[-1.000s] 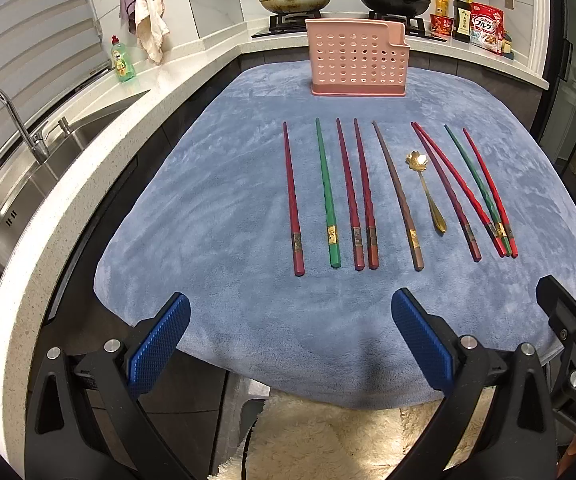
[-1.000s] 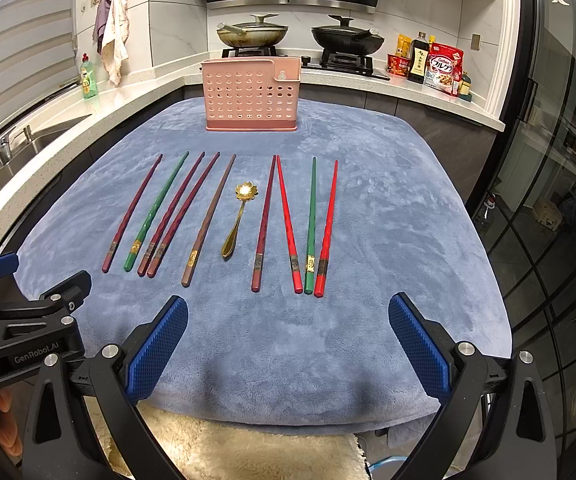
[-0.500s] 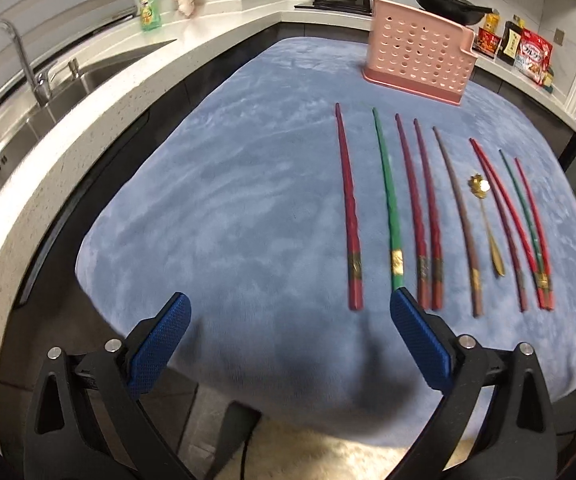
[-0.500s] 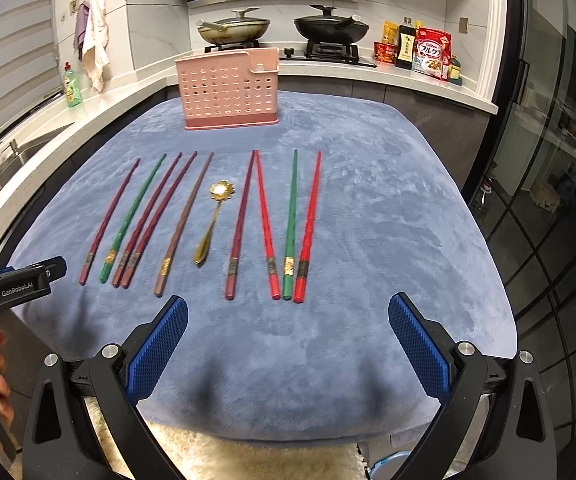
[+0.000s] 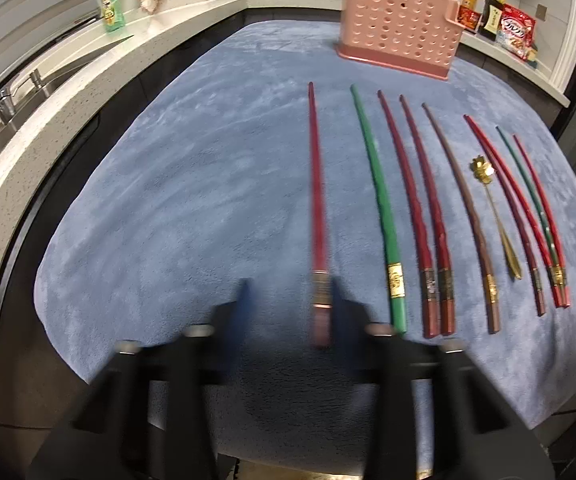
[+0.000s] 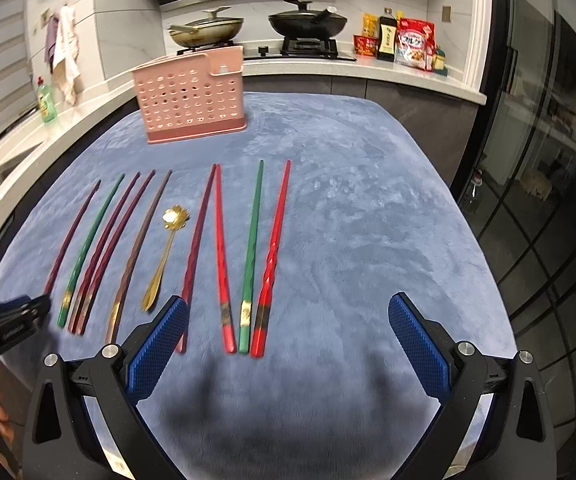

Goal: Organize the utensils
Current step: 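Grasp a red chopstick with the left tool while the right tool grasps another red chopstick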

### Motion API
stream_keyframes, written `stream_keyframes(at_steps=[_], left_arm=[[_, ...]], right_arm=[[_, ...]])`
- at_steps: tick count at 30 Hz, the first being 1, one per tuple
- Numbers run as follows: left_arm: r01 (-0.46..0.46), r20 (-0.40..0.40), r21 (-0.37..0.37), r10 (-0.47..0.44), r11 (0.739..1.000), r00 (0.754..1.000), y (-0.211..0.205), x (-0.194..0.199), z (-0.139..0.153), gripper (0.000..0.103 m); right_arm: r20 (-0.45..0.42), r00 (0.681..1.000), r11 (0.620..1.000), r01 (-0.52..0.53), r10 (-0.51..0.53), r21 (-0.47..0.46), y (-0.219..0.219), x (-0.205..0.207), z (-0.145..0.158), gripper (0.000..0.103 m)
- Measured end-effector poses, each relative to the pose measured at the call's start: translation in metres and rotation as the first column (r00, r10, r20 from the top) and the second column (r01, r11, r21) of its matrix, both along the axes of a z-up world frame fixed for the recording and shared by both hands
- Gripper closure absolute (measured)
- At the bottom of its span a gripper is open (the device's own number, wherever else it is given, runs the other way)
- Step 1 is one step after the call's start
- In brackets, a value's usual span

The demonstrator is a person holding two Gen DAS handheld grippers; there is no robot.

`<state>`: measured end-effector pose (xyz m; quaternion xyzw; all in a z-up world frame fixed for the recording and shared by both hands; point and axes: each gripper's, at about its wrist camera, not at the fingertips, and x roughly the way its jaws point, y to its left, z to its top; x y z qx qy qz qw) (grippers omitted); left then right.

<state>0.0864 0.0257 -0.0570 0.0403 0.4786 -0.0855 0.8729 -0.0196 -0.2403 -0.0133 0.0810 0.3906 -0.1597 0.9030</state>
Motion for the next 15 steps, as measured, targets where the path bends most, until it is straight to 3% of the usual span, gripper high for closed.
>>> stream_keyframes(at_steps=[4,10,15], left_arm=[[0.003,-0.017,-0.033,-0.004,0.999,1.000,0.001,0.002,0.000,0.093],[-0.009,-0.033,-0.059,0.007,0.998,0.999,0.003,0.005,-0.001,0.094],[-0.011,-0.030,-0.056,0.009,0.998,0.999,0.002,0.004,-0.002,0.094]], right_arm=[[-0.004,1.000,0.999,0.008,-0.008,0.032,-0.010,0.014,-0.005,0.023],[-0.028,1.000,0.999,0.003,-0.001,0.048,-0.014,0.026,-0.019,0.050],[-0.062,0.998,0.998,-0.006,0.010,0.068,-0.014,0.027,-0.033,0.057]])
